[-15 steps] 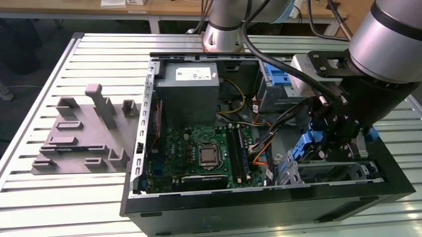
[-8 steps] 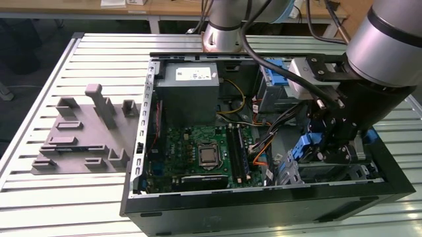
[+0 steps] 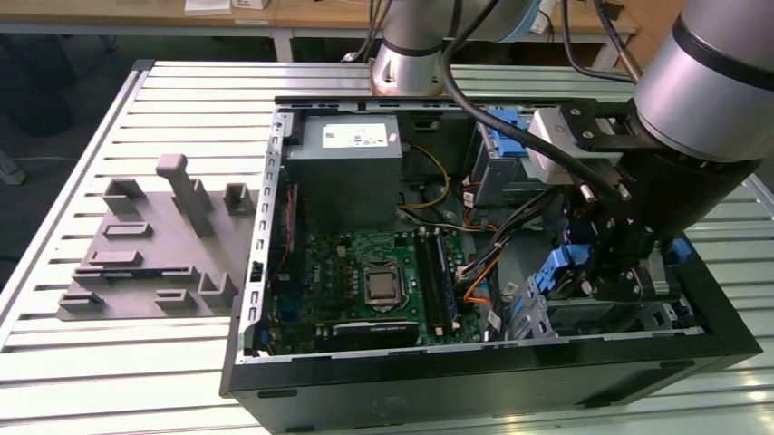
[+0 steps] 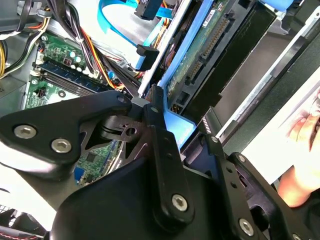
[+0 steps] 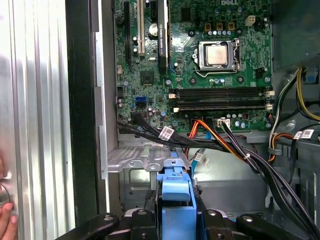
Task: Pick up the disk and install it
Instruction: 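Insert the disk into the insertion slot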
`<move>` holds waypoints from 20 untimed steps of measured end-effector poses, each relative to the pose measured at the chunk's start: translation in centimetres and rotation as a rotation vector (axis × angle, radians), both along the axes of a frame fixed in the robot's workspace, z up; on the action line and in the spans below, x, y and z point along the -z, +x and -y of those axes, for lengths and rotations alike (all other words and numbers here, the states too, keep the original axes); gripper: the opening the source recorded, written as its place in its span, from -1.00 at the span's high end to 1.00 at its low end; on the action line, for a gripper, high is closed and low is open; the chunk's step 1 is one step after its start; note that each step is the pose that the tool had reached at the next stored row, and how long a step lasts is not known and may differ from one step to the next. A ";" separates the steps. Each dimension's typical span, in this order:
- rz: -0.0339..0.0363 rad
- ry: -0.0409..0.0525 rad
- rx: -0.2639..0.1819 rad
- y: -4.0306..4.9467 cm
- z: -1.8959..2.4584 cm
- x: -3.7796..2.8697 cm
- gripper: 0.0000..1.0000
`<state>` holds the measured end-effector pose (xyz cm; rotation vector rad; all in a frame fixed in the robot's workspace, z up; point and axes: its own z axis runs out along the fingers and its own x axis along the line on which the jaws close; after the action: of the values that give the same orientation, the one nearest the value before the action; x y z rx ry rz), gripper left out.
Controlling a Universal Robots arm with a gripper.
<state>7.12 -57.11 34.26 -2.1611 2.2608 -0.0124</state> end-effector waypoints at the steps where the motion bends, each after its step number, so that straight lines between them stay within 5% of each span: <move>1: 0.0002 0.0001 0.000 0.00 0.00 0.01 0.27; 3: 0.0002 0.0008 0.000 0.00 0.01 0.05 0.25; 5: 0.0000 0.0002 0.000 0.00 0.00 0.02 0.00; 11: 0.0000 0.0000 0.000 0.00 0.00 0.02 0.03; 20: 0.0000 0.0001 0.000 0.00 0.00 0.04 0.74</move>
<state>7.12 -57.11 34.22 -2.1611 2.2607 -0.0124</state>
